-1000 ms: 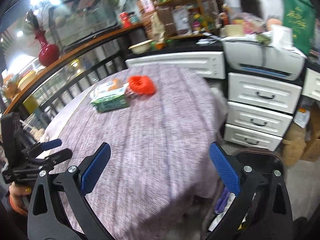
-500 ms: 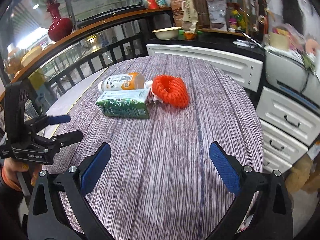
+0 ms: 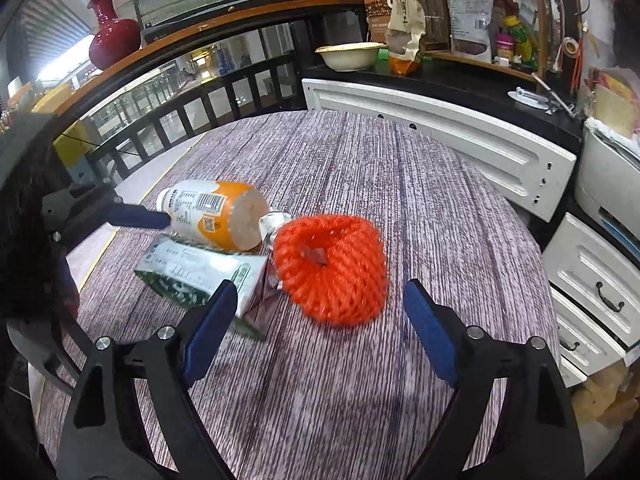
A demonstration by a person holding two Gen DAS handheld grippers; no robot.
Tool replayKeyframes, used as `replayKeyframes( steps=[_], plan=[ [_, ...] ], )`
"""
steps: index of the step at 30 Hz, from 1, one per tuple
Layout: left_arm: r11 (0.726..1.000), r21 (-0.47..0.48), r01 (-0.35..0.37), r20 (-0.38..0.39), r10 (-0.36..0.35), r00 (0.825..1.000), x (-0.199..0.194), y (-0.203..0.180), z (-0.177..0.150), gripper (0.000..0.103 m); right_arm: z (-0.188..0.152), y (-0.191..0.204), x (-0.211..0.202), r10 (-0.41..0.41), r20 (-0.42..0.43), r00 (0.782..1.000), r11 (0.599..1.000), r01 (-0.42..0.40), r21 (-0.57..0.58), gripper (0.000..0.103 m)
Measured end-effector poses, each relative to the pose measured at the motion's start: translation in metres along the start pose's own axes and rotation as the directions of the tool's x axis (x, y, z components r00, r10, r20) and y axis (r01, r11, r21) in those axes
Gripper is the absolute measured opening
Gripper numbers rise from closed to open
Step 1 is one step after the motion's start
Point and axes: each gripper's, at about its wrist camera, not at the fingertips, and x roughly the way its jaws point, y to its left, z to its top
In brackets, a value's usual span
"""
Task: Collect trash
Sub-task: 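Grasp the green milk carton with the left tool while the right tool grasps the orange mesh net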
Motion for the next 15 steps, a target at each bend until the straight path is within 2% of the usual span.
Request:
replayKeyframes(
  steps=[4, 6, 7, 8, 11, 15],
  plan=[
    [0.999, 0.044, -0.005, -0.027, 0.007, 1.000, 0.014, -0.005, 0.003, 0.095, 0.009, -0.002, 0.021, 0.012, -0.036, 0.999, 1.000, -0.013, -0.017, 0.077],
    [0.999, 0.048, -0.012, -0.031, 0.014, 0.999, 0.018, -0.006, 0.003, 0.088, 0.011, -0.004, 0.027, 0.011, -0.034, 0.999, 1.000, -0.012, -0.010, 0.069],
    [0.999, 0.046, -0.016, -0.027, 0.017, 0.999, 0.018, -0.006, 0.004, 0.086, 0.011, -0.005, 0.030, 0.011, -0.046, 0.999, 1.000, -0.011, -0.008, 0.063],
    [0.999, 0.041, -0.014, -0.020, 0.015, 1.000, 0.017, -0.006, 0.004, 0.080, 0.011, -0.006, 0.034, 0.018, -0.061, 0.998, 1.000, -0.018, -0.004, 0.047],
    [0.999, 0.030, -0.016, -0.015, 0.016, 1.000, 0.017, -0.008, 0.005, 0.074, 0.006, -0.003, 0.039, 0.005, -0.076, 0.997, 1.000, -0.007, -0.021, 0.031],
    [0.999, 0.028, -0.019, 0.002, 0.019, 1.000, 0.009, -0.014, 0.001, 0.060, 0.000, -0.006, 0.026, 0.017, -0.049, 0.999, 0.999, -0.016, 0.028, 0.027]
  ],
)
